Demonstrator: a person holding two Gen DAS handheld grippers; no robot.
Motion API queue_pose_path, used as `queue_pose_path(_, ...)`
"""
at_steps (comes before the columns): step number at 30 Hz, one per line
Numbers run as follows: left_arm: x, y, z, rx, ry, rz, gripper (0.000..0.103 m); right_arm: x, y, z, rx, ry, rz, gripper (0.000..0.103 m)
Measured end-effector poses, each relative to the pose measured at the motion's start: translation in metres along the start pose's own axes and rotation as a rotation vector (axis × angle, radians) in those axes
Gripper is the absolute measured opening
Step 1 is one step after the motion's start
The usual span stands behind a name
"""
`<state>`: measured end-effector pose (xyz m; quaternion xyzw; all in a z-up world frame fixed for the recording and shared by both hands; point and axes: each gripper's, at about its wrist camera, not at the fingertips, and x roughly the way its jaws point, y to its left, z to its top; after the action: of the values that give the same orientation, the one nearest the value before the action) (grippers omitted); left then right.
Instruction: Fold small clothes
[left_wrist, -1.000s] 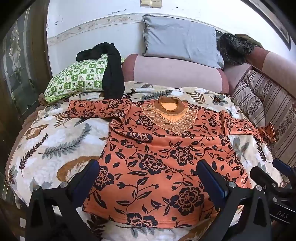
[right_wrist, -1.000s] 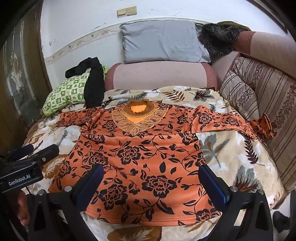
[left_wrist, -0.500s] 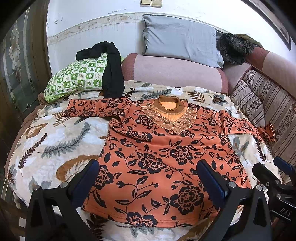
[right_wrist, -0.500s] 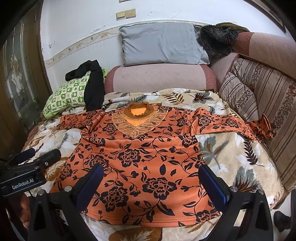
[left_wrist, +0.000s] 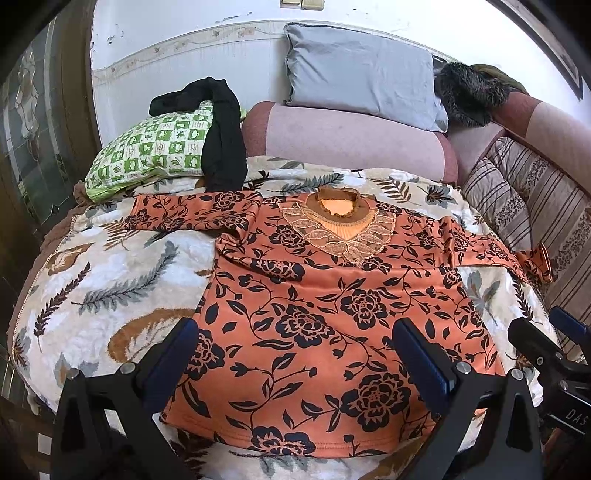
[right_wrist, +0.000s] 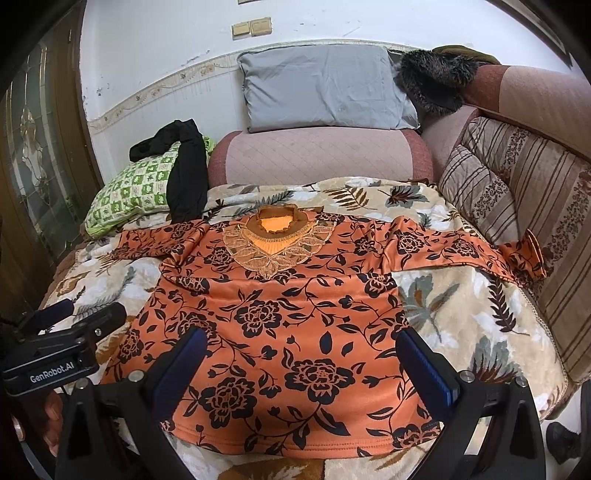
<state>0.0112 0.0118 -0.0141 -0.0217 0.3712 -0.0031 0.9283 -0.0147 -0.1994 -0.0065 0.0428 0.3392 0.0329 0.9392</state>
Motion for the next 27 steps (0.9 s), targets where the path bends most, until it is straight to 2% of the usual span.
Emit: queue_pose_path(27,0.016,0.004,0.006,-0.007,0.017,0.01,0.103,0.015,0.004,0.009,-0.015,0.002,-0.006,0.103)
